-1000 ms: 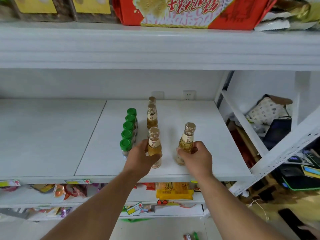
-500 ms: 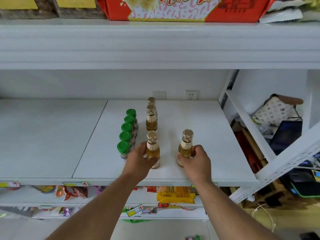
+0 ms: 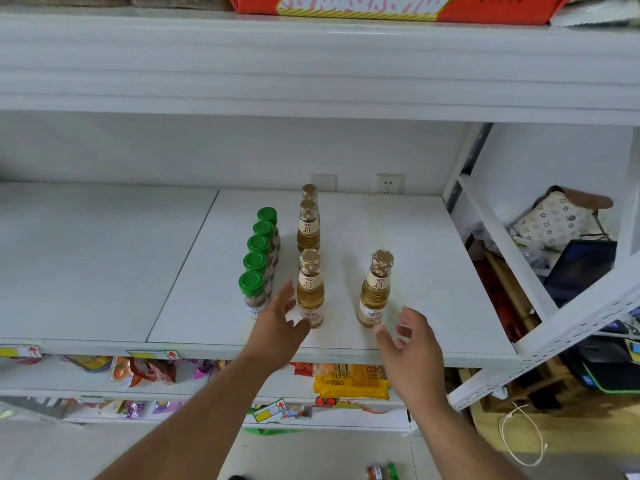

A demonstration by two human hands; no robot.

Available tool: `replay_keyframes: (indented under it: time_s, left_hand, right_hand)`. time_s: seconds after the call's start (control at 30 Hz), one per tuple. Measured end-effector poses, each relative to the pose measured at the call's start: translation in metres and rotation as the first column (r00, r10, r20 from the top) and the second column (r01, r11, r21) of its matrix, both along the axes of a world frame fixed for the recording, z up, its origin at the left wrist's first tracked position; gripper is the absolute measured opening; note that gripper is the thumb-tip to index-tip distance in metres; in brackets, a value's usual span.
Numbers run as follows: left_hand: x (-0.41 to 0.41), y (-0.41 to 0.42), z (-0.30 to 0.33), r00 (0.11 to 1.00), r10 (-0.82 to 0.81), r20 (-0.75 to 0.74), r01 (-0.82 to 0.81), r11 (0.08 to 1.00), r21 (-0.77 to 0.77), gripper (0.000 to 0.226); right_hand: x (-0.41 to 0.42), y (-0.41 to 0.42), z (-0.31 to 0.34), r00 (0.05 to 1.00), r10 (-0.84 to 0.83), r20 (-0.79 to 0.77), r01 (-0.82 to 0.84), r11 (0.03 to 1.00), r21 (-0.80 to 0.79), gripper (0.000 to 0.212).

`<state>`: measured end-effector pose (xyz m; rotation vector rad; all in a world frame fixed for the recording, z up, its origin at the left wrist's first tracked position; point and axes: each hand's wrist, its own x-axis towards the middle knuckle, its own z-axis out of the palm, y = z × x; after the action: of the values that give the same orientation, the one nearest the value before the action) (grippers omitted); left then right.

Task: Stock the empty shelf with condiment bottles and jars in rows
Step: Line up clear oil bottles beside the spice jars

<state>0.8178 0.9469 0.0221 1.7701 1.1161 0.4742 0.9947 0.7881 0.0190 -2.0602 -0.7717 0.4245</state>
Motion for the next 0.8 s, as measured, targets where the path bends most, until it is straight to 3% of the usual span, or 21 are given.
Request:
replay_keyframes:
  time_s: [0.07,0.13,0.3,0.43,0.6,0.8]
  left_hand:
    - [-0.006,-0.011,-0.007,0.998,0.059,0.008,-0.059,0.997,-0.054,0.077]
    - [-0.009,-0.019,-0.015,0.994,0.107,0.025,-0.103,0.989,-0.106,0.069]
    - [-0.007,-0.022,-0.020,0.986,0.161,0.049,-0.149,0.969,-0.198,0.048]
    - [-0.003,-0.021,-0.017,0.986,0.143,0.084,-0.123,0.970,-0.211,0.037]
    - [-0.002,-0.019,-0.019,0.990,0.070,0.124,-0.043,0.976,-0.212,0.055]
    - [0.003,-0.005,-0.020,0.992,0.043,0.118,-0.023,0.985,-0.172,0.063]
  right_hand:
    - [-0.015,-0.013,-0.004,1.000,0.017,0.006,-0.017,0.999,0.050,0.037]
    - [-0.026,-0.009,-0.006,0.991,0.097,-0.092,-0.094,0.995,0.035,0.026]
    - [-0.033,0.042,0.000,0.919,0.206,-0.336,-0.235,0.971,-0.047,0.047]
    - [-0.038,0.071,-0.005,0.838,0.214,-0.502,-0.244,0.970,0.005,0.046]
    - [-0.049,0.077,-0.003,0.813,0.292,-0.504,-0.322,0.946,0.028,0.044]
    - [-0.049,0.092,-0.008,0.824,0.255,-0.506,-0.273,0.961,0.039,0.046]
